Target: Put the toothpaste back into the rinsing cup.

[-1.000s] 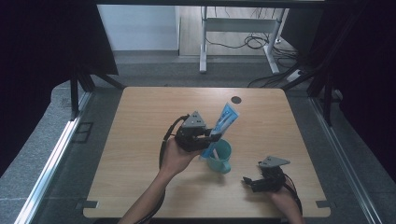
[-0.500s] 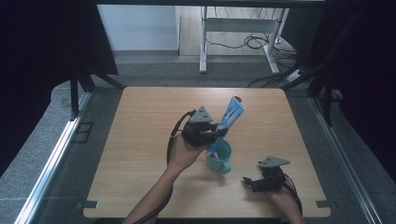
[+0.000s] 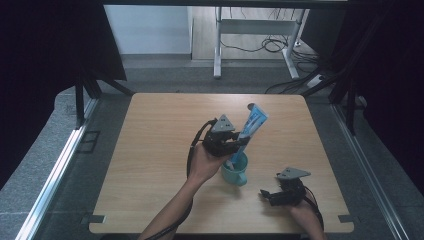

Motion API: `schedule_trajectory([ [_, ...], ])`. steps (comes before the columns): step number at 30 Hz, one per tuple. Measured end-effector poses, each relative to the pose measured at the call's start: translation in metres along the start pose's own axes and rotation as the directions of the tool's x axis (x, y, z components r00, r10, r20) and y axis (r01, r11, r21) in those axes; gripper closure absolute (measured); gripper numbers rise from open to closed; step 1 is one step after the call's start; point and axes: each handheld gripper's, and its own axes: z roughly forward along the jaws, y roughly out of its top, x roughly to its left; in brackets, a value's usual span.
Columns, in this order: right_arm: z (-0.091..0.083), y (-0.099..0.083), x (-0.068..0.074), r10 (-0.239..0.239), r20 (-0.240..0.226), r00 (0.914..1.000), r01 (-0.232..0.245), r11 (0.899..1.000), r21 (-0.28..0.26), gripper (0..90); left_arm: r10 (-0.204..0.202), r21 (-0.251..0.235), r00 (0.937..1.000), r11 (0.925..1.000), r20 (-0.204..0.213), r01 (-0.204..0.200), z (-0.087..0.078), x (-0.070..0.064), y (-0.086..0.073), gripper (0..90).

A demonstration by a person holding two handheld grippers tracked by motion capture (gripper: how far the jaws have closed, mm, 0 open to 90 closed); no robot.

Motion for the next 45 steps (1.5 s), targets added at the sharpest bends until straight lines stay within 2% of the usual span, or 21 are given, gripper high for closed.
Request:
schedule_trajectory([
  [7,0.000,0.000,0.000,-0.001,0.000,1.0000,0.001,1.000,0.000,7.2,-0.003,-0.008,0.9999,1.0000,-0.009,0.003,0.006,-0.001,-0.009,73.2],
  [16,0.000,0.000,0.000,0.000,-0.001,1.0000,0.000,1.000,0.000,7.2,-0.006,0.013,1.0000,0.9999,-0.005,0.006,0.013,0.000,-0.021,73.2],
  [35,0.000,0.000,0.000,0.000,-0.002,1.0000,0.000,1.000,0.000,7.2,-0.011,0.022,0.9999,0.9997,-0.001,0.011,0.020,-0.003,-0.037,73.0],
  [45,0.000,0.000,0.000,0.000,-0.002,1.0000,0.000,1.000,0.001,7.2,-0.030,0.026,0.9995,0.9992,0.006,0.030,0.023,-0.002,-0.045,72.9],
])
